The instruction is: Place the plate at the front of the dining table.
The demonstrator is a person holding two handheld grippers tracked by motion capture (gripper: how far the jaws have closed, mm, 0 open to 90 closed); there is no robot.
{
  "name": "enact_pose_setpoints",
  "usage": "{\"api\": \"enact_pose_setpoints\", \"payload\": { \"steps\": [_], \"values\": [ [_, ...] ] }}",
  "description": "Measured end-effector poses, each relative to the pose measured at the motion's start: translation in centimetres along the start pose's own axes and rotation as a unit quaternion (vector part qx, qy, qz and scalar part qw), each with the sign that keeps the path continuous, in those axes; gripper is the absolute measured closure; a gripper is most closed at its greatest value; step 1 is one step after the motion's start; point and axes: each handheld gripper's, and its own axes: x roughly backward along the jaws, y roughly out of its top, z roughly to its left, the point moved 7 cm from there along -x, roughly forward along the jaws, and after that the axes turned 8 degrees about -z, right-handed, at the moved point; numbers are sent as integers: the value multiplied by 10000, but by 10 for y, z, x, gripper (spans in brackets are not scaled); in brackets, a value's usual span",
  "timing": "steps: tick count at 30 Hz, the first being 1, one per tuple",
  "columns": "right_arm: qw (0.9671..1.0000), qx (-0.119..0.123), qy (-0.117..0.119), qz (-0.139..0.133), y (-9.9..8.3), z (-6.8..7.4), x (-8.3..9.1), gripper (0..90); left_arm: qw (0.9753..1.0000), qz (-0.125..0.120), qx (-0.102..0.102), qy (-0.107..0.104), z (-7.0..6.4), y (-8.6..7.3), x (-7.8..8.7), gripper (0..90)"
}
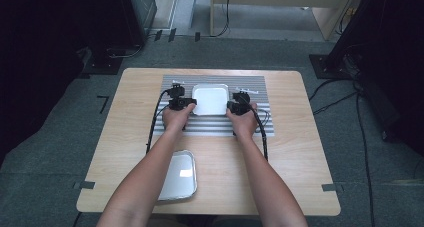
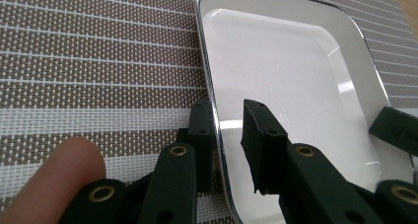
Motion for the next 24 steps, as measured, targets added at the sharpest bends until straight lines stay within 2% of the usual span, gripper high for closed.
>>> {"api": "enact_pose_setpoints", "payload": {
  "steps": [2, 5, 8, 13, 15, 24],
  "values": [
    [10000, -6, 13, 1, 0, 0, 0, 876, 10000, -9, 9, 14, 0, 1, -1, 748],
    [10000, -63, 5, 12, 0, 0, -1, 874, 9999, -8, -90, 61, -1, 2, -2, 748],
    [10000, -73, -29, 8, 0, 0, -1, 871, 10000, -18, -54, 51, -2, 4, -2, 739],
    [9999, 124, -43, -15, -1, 1, 0, 860, 10000, 9, -62, 27, -2, 1, -2, 708],
    [9998, 214, -51, -31, -1, 1, 0, 855, 10000, -22, -2, -7, -3, 0, -3, 700],
    [9996, 273, -99, -70, -2, 3, 1, 837, 10000, 23, -31, 18, -4, -2, 0, 684]
  ]
}}
